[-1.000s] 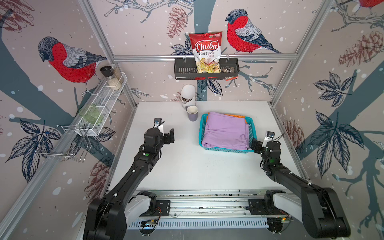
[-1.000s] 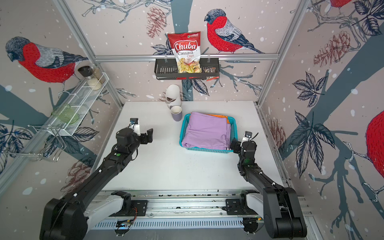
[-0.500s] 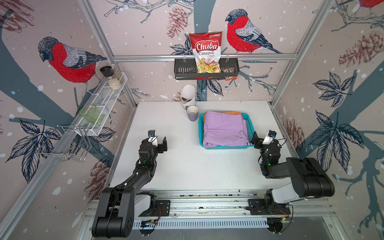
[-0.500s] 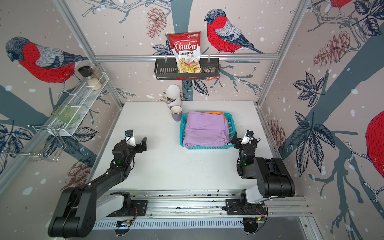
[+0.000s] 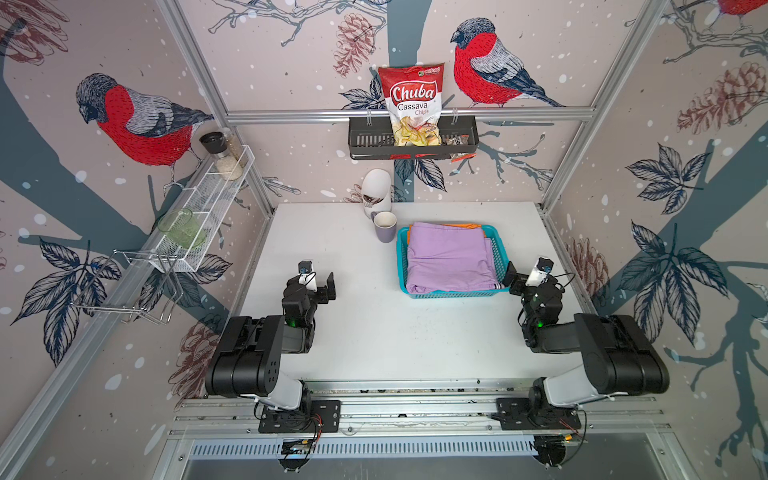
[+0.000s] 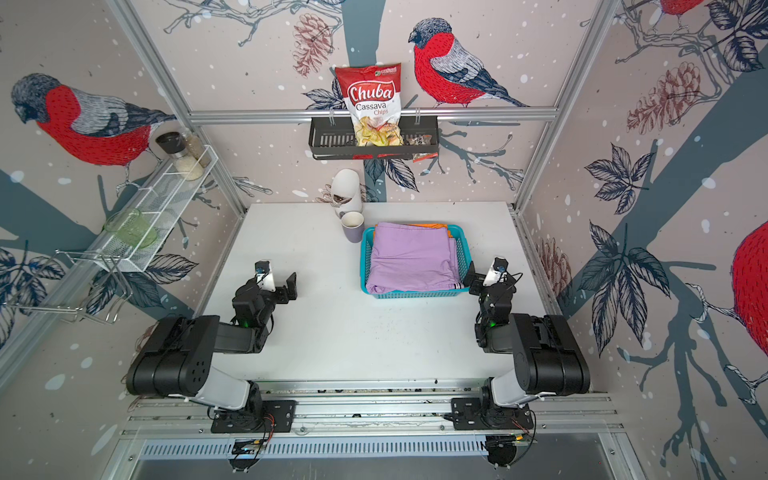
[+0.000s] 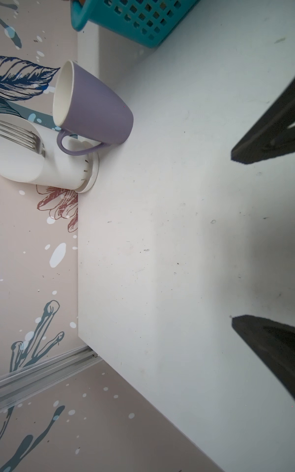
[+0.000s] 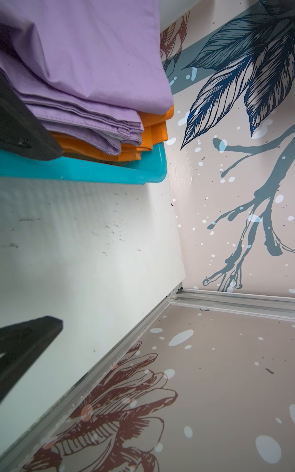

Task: Put the folded long pants in the basket
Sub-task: Reset both arms

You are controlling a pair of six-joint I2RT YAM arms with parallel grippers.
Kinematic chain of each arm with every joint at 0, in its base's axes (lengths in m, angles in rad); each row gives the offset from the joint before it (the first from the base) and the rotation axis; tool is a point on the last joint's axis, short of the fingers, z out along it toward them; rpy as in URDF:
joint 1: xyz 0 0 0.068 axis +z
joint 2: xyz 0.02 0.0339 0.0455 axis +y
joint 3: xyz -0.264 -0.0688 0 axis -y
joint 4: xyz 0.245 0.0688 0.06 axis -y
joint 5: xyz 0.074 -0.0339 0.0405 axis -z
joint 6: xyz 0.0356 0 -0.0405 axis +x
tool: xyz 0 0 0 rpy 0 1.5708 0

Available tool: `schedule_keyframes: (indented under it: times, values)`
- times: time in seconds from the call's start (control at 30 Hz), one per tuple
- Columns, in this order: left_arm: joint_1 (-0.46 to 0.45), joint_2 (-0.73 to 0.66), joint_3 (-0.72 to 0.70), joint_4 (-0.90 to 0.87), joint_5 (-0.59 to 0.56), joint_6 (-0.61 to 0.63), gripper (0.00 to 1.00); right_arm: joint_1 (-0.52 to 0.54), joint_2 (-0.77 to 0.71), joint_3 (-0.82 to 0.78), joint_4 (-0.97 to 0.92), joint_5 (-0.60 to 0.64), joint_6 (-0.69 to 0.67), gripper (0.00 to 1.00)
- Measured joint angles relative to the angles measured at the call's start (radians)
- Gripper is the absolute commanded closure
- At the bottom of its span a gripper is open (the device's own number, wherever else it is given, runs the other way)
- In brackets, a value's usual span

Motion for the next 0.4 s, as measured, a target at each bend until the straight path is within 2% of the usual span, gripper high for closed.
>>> schedule_keyframes:
  times: [0.4]
  values:
    - [0.001,0.0,0.0,0.037,-0.002,-0.004,0.03,-0.007,0.002,0.005,-0.007,-0.002,0.0,0.0]
